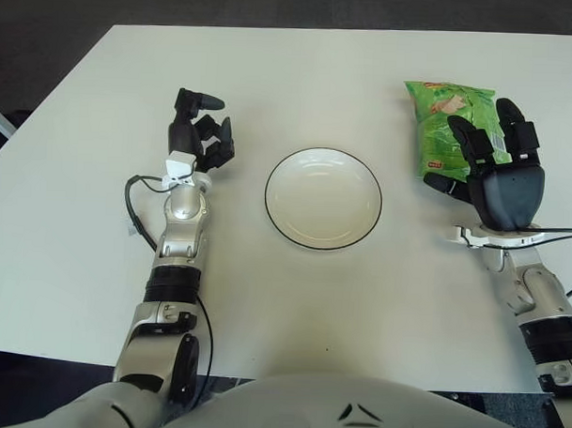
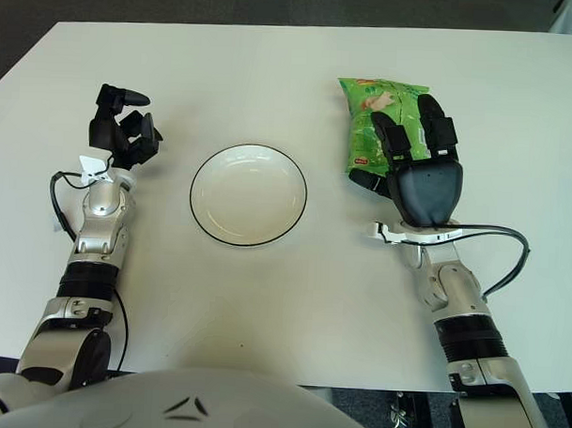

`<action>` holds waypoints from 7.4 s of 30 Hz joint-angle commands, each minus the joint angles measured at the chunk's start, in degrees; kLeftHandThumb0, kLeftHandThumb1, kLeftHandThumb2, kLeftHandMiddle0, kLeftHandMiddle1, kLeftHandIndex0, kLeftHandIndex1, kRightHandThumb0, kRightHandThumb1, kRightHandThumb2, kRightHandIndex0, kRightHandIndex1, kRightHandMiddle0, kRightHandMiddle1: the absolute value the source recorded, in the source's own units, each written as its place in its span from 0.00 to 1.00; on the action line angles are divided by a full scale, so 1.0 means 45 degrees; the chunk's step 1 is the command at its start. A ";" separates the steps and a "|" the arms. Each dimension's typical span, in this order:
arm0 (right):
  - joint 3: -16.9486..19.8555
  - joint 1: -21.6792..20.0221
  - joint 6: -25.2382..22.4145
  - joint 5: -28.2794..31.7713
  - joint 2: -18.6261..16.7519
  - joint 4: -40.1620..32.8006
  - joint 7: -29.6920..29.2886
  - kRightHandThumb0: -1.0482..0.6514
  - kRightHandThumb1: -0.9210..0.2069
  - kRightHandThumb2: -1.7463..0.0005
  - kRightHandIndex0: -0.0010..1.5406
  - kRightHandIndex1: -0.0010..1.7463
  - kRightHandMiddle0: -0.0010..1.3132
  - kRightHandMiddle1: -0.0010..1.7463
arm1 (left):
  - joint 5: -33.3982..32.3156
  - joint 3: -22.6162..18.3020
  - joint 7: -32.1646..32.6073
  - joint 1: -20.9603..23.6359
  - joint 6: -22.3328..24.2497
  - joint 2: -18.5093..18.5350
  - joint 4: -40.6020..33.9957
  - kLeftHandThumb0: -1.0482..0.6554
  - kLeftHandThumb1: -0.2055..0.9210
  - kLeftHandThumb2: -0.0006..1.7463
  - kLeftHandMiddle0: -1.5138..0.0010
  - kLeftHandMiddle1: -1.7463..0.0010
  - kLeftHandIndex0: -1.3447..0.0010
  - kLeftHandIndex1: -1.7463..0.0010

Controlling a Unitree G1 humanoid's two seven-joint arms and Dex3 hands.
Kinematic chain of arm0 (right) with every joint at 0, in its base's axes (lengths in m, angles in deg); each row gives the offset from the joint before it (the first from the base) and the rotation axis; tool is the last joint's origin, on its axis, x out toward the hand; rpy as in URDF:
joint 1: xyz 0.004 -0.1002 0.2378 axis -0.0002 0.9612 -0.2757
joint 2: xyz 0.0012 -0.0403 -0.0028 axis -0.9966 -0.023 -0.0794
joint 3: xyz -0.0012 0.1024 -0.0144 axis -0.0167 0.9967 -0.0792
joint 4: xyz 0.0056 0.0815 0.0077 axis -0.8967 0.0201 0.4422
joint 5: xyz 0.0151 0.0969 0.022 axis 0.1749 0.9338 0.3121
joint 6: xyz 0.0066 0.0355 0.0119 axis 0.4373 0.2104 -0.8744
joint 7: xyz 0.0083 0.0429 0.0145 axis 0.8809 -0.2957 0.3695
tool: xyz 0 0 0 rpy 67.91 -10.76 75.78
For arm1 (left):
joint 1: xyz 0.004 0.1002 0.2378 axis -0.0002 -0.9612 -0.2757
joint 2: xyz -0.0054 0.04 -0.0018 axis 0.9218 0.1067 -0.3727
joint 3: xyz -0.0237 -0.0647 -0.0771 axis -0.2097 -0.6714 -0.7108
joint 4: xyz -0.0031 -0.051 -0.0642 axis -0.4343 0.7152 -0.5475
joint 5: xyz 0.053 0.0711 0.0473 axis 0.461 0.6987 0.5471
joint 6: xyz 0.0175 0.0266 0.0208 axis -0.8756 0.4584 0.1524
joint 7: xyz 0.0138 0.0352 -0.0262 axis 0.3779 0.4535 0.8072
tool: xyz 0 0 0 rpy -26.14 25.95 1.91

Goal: Put the snack into the plate.

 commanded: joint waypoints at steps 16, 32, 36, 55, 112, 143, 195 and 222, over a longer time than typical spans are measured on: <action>-0.0072 0.0802 0.1720 0.1670 -0.0090 0.0237 0.0809 0.61 0.00 0.78 0.11 0.93 0.31 0.83 | -0.0022 0.0060 0.0040 -0.1574 0.0018 -0.0248 0.0847 0.39 0.81 0.46 0.44 0.00 0.75 0.00; 0.0572 0.1330 0.0946 0.3675 -0.0352 -0.1020 0.5075 0.33 0.00 0.82 0.16 0.10 0.29 0.27 | -0.0048 0.0087 0.0028 -0.1580 0.0077 -0.0244 0.0782 0.39 0.81 0.46 0.44 0.00 0.75 0.00; 0.0758 0.1641 -0.0015 0.4267 -0.0406 -0.1813 0.6915 0.27 0.00 0.81 0.06 0.02 0.26 0.09 | -0.0061 0.0092 0.0022 -0.1590 0.0061 -0.0245 0.0797 0.39 0.81 0.46 0.44 0.00 0.75 0.00; 0.1300 0.0984 -0.0380 0.3716 -0.0593 -0.2338 0.7027 0.21 0.00 0.77 0.00 0.00 0.20 0.01 | -0.0106 0.0109 0.0004 -0.1660 0.0067 -0.0251 0.0710 0.39 0.81 0.46 0.44 0.00 0.75 0.00; 0.3728 -0.0394 -0.3143 0.5265 -0.0287 -0.4793 1.1925 0.14 0.00 0.76 0.00 0.00 0.20 0.01 | -0.0411 0.0054 -0.0283 -0.1795 0.0228 -0.0206 0.0457 0.39 0.81 0.46 0.44 0.00 0.75 0.00; 0.2748 -0.3154 -0.1907 0.6835 0.0978 0.2304 1.2832 0.09 0.00 0.74 0.01 0.00 0.21 0.01 | -0.0444 0.0092 -0.0254 -0.1889 0.0250 -0.0234 0.0310 0.39 0.81 0.46 0.45 0.00 0.75 0.00; 0.1830 -0.1979 0.0956 0.7554 -0.0359 0.4805 0.7847 0.38 0.38 0.38 0.42 1.00 0.36 1.00 | -0.0387 0.0100 -0.0154 -0.1975 0.0215 -0.0299 0.0193 0.39 0.81 0.46 0.44 0.00 0.75 0.00; 0.2668 -0.3066 0.2494 0.8666 -0.0300 0.4746 0.7266 0.38 0.37 0.39 0.44 1.00 0.35 1.00 | -0.0403 0.0080 -0.0189 -0.1874 0.0036 -0.0257 0.0480 0.39 0.81 0.46 0.44 0.00 0.75 0.00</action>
